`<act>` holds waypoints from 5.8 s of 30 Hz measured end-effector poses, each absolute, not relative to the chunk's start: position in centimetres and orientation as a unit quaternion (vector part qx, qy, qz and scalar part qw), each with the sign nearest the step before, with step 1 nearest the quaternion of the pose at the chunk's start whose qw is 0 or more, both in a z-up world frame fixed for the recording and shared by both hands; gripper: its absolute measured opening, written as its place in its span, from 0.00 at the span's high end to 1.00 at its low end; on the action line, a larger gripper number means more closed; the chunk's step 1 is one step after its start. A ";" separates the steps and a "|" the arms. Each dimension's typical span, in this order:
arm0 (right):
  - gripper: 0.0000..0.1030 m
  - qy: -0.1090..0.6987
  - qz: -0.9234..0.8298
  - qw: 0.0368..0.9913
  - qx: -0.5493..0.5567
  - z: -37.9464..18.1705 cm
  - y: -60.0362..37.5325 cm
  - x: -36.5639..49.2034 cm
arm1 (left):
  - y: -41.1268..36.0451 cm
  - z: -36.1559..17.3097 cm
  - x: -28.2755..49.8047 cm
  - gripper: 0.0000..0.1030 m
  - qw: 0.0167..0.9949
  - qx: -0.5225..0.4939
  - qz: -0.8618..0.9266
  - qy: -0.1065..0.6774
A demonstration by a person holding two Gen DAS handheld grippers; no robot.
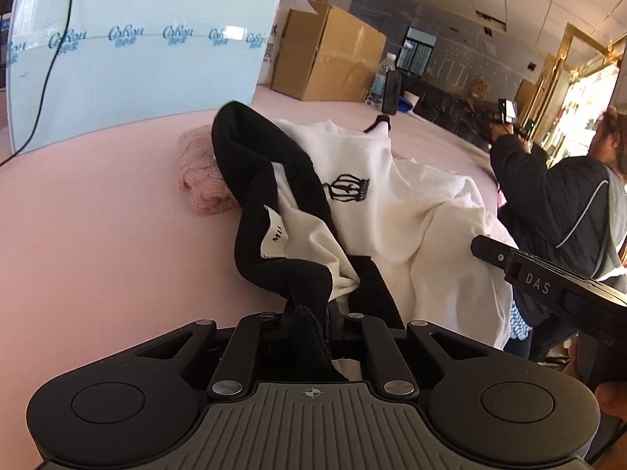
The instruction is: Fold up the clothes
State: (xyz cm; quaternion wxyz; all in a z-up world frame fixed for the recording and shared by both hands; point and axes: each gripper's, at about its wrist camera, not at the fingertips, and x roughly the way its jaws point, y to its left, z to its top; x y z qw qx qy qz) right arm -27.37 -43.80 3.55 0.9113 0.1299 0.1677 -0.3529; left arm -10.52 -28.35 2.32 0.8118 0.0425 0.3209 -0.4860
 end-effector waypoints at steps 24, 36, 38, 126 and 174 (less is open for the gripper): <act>0.93 0.200 0.141 0.967 0.071 7.2 -20.1 -10.5 | 4.6 8.2 -5.5 0.91 0.947 -0.032 -0.078 0.311; 0.33 0.256 0.230 0.938 0.033 4.6 -18.4 -10.9 | 10.5 5.6 -6.5 0.37 0.916 -0.043 -0.076 0.391; 0.16 0.226 0.210 0.949 0.056 6.0 -21.2 -11.8 | 10.3 7.3 -6.6 0.16 0.932 -0.020 -0.081 0.351; 0.93 0.278 0.095 0.953 0.068 7.9 -32.9 -15.7 | 10.5 5.3 -5.2 0.79 0.889 -0.060 -0.200 0.407; 0.24 0.308 0.051 0.944 0.103 5.1 -34.9 -8.7 | 7.7 7.9 3.4 0.26 0.862 -0.137 -0.188 0.449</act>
